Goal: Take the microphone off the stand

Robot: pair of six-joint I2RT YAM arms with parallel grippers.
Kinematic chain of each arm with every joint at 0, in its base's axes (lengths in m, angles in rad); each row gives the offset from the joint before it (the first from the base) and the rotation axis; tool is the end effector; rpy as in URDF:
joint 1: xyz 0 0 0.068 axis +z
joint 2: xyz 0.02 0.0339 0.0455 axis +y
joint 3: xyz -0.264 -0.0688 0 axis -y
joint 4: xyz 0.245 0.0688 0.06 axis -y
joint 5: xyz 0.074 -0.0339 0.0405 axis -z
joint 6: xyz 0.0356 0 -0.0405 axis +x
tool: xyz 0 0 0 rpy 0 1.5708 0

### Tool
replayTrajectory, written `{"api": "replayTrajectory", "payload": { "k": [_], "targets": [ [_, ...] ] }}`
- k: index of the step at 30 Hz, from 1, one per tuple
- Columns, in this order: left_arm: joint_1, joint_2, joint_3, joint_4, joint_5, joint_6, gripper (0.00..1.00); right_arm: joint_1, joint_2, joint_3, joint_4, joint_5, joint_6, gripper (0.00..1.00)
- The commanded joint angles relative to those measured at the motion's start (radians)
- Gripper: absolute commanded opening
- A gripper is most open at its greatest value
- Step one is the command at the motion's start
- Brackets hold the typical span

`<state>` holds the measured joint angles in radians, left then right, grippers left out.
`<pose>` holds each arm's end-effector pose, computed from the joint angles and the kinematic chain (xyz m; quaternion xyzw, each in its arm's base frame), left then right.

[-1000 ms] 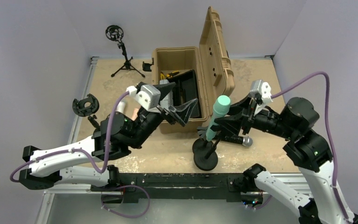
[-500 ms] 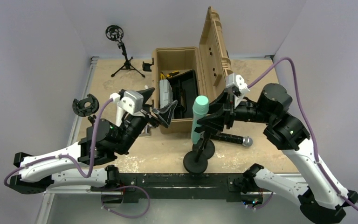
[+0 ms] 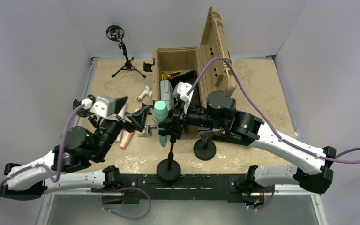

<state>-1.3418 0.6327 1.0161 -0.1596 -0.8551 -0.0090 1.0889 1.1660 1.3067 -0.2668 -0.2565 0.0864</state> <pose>0.0504 -0.0979 0.4385 0.0961 0.6465 -0.2429 0.7168 0.1115 0.2326 0.4363 -0.4317 0.6119 0.4434 0.4925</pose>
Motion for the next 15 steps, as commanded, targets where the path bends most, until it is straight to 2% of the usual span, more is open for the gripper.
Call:
{"api": "replayTrajectory", "payload": {
  "k": [1,5,11,13,15],
  "targets": [
    [0.006,-0.108,0.003,-0.245,-0.132,-0.11,0.85,0.002,-0.001,0.062,0.206,0.195,-0.044,0.0],
    [0.005,-0.172,0.05,-0.443,-0.18,-0.223,0.87,0.003,0.045,0.082,0.218,0.234,-0.071,0.0],
    [0.004,-0.196,0.096,-0.57,-0.118,-0.281,0.91,0.022,0.119,0.101,0.221,0.253,-0.08,0.0],
    [0.004,-0.198,0.11,-0.575,-0.068,-0.278,0.92,0.034,0.128,0.102,0.221,0.254,-0.11,0.03],
    [0.004,-0.201,0.124,-0.573,-0.007,-0.275,0.94,0.037,0.132,0.098,0.213,0.241,-0.112,0.11]
  ]
}}
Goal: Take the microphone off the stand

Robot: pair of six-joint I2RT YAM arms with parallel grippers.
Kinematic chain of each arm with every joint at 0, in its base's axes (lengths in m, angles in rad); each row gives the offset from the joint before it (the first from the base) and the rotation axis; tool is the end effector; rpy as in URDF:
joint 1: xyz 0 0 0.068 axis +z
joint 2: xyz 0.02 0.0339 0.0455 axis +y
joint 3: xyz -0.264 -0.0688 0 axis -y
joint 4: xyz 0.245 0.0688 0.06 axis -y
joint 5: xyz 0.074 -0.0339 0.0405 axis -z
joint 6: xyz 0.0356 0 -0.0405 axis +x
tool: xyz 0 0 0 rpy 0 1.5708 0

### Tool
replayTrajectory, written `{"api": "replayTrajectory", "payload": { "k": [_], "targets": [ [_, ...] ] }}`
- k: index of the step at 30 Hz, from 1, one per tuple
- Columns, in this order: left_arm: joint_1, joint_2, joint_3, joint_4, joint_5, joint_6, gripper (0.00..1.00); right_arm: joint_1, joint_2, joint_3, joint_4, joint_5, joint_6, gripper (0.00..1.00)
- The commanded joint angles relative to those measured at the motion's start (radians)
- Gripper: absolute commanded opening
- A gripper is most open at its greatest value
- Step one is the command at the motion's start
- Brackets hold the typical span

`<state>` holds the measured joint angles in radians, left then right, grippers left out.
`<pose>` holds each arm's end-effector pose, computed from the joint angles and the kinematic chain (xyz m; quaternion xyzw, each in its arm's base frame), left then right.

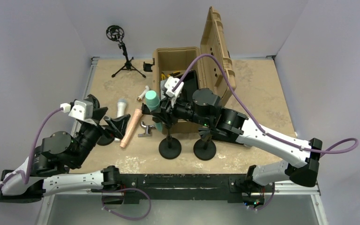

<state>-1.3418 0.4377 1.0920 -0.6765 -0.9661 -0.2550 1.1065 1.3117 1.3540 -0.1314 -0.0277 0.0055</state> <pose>0.0360 -0.0255 0.4200 0.0494 0.7098 -0.2118 0.6700 0.1351 0.2720 0.4292 -0.3939 0.6239 0.3649 0.5678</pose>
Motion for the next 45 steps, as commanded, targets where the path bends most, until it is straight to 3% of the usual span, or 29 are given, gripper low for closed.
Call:
{"api": "replayTrajectory", "payload": {
  "k": [1,6,10,19,25,30,37,45],
  "targets": [
    [0.004,-0.007,0.053,-0.047,0.139,-0.023,0.95,0.02,-0.015,0.047,0.077,0.001,-0.027,0.18],
    [0.004,0.024,0.075,0.008,0.311,0.017,0.98,0.019,-0.042,0.003,0.105,-0.026,0.015,0.62],
    [0.005,0.1,0.124,-0.013,0.357,0.018,1.0,0.019,-0.06,-0.026,0.127,-0.049,0.035,0.75],
    [0.022,0.22,0.184,0.057,0.298,0.011,1.0,0.019,-0.183,-0.151,0.162,-0.059,0.037,0.8],
    [0.218,0.314,0.232,0.026,0.491,-0.079,1.0,0.02,-0.244,-0.248,0.189,-0.038,0.089,0.79],
    [0.246,0.341,0.212,0.086,0.535,-0.078,1.0,0.019,-0.244,-0.283,0.204,-0.042,0.1,0.7],
    [0.258,0.372,0.197,0.135,0.584,-0.069,0.91,0.019,-0.219,-0.308,0.199,-0.045,0.081,0.68],
    [0.265,0.38,0.159,0.147,0.62,-0.087,0.73,0.019,-0.221,-0.339,0.184,0.006,0.065,0.67]
  ]
}}
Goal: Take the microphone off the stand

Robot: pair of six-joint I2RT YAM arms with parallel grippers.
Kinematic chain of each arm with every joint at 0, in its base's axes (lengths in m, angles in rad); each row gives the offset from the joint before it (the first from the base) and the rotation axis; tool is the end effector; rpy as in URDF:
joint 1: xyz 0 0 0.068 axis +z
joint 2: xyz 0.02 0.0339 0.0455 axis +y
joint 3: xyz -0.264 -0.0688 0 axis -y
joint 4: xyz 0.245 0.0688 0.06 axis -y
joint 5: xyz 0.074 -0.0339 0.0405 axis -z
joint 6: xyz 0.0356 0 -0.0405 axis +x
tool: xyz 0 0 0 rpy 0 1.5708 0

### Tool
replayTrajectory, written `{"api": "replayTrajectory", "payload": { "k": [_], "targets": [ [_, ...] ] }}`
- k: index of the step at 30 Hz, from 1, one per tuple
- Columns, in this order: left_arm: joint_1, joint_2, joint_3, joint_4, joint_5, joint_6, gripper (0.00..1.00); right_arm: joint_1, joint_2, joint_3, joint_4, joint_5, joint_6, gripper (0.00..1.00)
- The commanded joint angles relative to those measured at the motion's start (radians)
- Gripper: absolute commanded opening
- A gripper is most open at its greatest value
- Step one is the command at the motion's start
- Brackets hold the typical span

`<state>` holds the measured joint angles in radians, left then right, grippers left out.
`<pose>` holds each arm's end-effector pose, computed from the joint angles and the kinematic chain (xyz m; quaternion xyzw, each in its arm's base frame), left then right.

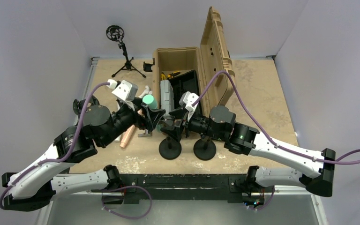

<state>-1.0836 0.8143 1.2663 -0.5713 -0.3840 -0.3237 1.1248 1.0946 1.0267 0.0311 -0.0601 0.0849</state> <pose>0.0770 -0.1168 0.4537 0.1547 0.7289 -0.3127 0.5891 0.1089 0.2327 0.3873 -0.3757 0.6142 0.4122 0.5583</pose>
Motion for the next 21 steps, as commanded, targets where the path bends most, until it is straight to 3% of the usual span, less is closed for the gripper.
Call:
{"api": "replayTrajectory", "payload": {
  "k": [1,5,10,21],
  "targets": [
    [0.007,0.001,-0.018,0.038,0.036,-0.018,0.72,0.001,-0.005,-0.015,0.022,0.045,-0.015,0.67],
    [0.01,-0.011,-0.038,0.031,0.027,-0.022,0.68,0.001,-0.007,-0.024,0.03,0.065,-0.017,0.66],
    [0.014,-0.015,-0.051,0.022,0.012,-0.029,0.77,0.001,-0.012,-0.019,0.032,0.127,-0.016,0.68],
    [0.02,-0.017,-0.053,0.04,0.03,-0.012,0.47,0.001,0.008,-0.026,0.037,0.106,-0.032,0.66]
  ]
}}
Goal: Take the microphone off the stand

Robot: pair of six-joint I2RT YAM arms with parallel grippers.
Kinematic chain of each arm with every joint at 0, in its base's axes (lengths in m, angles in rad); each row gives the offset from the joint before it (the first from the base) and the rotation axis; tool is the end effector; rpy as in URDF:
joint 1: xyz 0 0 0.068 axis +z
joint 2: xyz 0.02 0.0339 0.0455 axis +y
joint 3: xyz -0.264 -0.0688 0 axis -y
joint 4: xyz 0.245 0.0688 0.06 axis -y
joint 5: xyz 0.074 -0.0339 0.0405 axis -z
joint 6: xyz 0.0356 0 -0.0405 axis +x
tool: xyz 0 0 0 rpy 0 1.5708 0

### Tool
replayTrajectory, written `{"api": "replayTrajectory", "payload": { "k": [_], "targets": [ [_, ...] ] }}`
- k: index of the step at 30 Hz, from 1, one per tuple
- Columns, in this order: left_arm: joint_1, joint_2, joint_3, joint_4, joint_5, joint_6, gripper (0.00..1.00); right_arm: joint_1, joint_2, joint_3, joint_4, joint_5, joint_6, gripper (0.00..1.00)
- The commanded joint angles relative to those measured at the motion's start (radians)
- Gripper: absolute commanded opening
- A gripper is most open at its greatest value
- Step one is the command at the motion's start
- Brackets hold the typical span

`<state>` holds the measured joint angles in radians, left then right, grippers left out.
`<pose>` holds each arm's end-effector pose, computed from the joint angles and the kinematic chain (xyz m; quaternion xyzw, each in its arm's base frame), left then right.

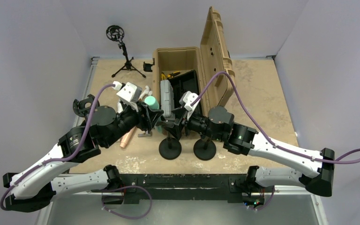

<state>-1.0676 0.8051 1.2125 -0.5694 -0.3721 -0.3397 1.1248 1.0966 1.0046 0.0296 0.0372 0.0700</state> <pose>0.0808 -0.1199 0.4387 0.1546 0.7424 -0.3043 0.5764 0.1126 0.2325 0.3788 -0.3557 0.6361 0.3739 0.5736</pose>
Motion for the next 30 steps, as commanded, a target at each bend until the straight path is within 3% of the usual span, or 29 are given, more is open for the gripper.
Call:
{"api": "replayTrajectory", "payload": {
  "k": [1,5,13,19,23,28,29,30],
  "targets": [
    [0.004,-0.008,0.002,0.039,0.018,0.007,0.44,0.002,0.008,-0.005,0.04,-0.002,-0.02,0.64],
    [0.004,-0.011,0.001,0.035,0.011,0.023,0.31,0.001,0.012,-0.002,0.032,-0.034,-0.035,0.61],
    [0.005,-0.015,0.002,0.019,0.004,0.052,0.0,0.0,-0.028,-0.034,0.035,-0.011,-0.061,0.7],
    [0.006,-0.019,0.007,0.013,0.003,0.056,0.0,0.002,-0.026,-0.036,0.047,-0.028,-0.065,0.61],
    [0.006,-0.017,0.007,0.013,0.008,0.057,0.0,0.001,-0.023,-0.039,0.083,-0.052,-0.065,0.46],
    [0.005,-0.01,0.009,0.008,0.01,0.065,0.0,0.001,0.001,-0.024,0.071,-0.073,-0.103,0.07],
    [0.006,-0.007,0.013,0.001,0.007,0.068,0.0,0.001,0.004,-0.023,0.067,-0.07,-0.106,0.0],
    [0.006,-0.002,0.019,-0.005,0.002,0.073,0.0,0.002,0.006,-0.026,0.065,-0.069,-0.107,0.0]
  ]
}}
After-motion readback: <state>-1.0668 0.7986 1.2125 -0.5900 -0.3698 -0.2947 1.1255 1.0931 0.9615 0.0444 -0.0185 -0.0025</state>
